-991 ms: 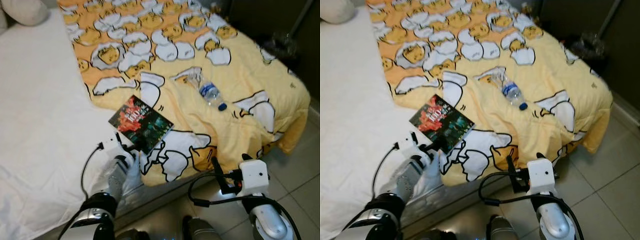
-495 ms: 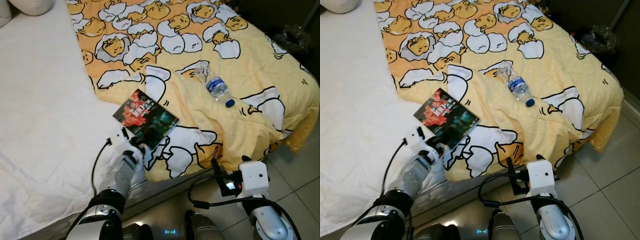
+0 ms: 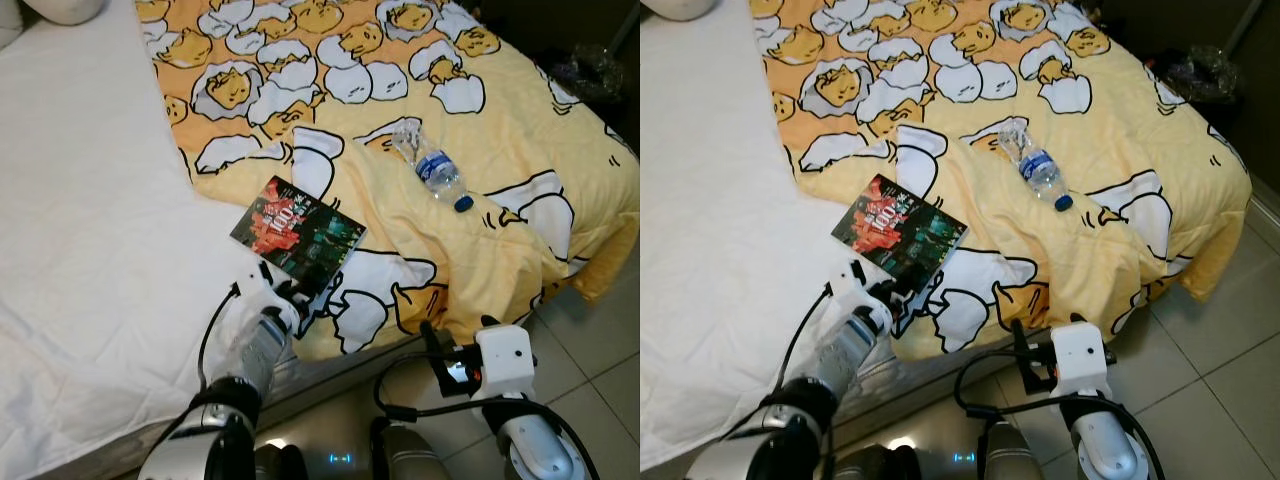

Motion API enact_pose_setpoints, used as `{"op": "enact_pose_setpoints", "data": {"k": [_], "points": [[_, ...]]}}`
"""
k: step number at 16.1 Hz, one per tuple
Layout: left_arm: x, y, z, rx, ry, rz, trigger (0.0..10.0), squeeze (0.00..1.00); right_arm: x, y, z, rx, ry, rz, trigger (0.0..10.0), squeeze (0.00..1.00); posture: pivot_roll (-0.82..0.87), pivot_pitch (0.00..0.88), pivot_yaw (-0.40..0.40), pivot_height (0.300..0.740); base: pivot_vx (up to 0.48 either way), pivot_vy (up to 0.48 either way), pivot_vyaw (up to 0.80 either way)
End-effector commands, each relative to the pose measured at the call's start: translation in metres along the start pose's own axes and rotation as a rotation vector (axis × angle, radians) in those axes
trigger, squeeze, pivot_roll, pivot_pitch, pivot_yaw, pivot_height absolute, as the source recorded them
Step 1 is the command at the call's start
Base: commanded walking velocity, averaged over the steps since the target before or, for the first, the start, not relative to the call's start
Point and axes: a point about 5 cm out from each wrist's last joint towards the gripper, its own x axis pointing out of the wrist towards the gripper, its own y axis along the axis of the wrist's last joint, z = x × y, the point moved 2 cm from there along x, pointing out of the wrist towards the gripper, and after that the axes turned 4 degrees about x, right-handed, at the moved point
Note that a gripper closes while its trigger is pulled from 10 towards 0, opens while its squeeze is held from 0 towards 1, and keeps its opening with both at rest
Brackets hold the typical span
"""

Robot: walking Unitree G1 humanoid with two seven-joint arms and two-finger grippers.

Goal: Clean up the room

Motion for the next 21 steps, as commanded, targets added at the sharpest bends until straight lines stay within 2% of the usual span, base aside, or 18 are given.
{"op": "enact_pose_setpoints", "data": {"k": [1, 5, 6, 8, 11, 18, 21], "points": [[-0.002, -0.013, -0.005, -0.1, 0.036, -0.031, 0.0, 0.0, -0.001, -0.001, -0.003, 0.001, 0.008, -0.009, 10.0, 0.0, -0.27, 0.2, 0.097, 0.74, 0.0, 0.0, 0.0], [0.001, -0.009, 0.003, -0.216, 0.006, 0.042, 0.0, 0.0, -0.001, -0.001, -0.001, -0.006, 0.011, -0.013, 10.0, 0.0, -0.3, 0.199, 0.088, 0.74, 0.0, 0.0, 0.0], [0.001, -0.01, 0.005, -0.212, -0.005, 0.037, 0.0, 0.0, -0.001, -0.001, 0.0, -0.009, 0.009, -0.015, 10.0, 0.0, -0.3, 0.196, 0.087, 0.74, 0.0, 0.0, 0.0], [0.005, -0.002, 0.016, -0.062, -0.047, 0.058, 0.0, 0.0, 0.001, -0.001, 0.001, -0.013, 0.006, -0.015, 10.0, 0.0, -0.29, 0.187, 0.089, 0.74, 0.0, 0.0, 0.0], [0.006, 0.013, 0.015, -0.021, -0.05, 0.11, 0.0, 0.0, 0.004, -0.002, -0.002, -0.01, 0.012, -0.014, 10.0, 0.0, -0.28, 0.177, 0.091, 0.74, 0.0, 0.0, 0.0], [0.008, 0.019, 0.016, -0.018, -0.053, 0.135, 0.0, 0.0, 0.004, -0.002, -0.001, -0.016, 0.01, -0.01, 10.0, 0.0, -0.3, 0.159, 0.093, 0.74, 0.0, 0.0, 0.0], [0.009, 0.025, 0.016, -0.108, -0.053, 0.154, 0.0, 0.0, 0.004, -0.003, -0.001, -0.015, 0.003, -0.012, 10.0, 0.0, -0.3, 0.161, 0.099, 0.74, 0.0, 0.0, 0.0]]}}
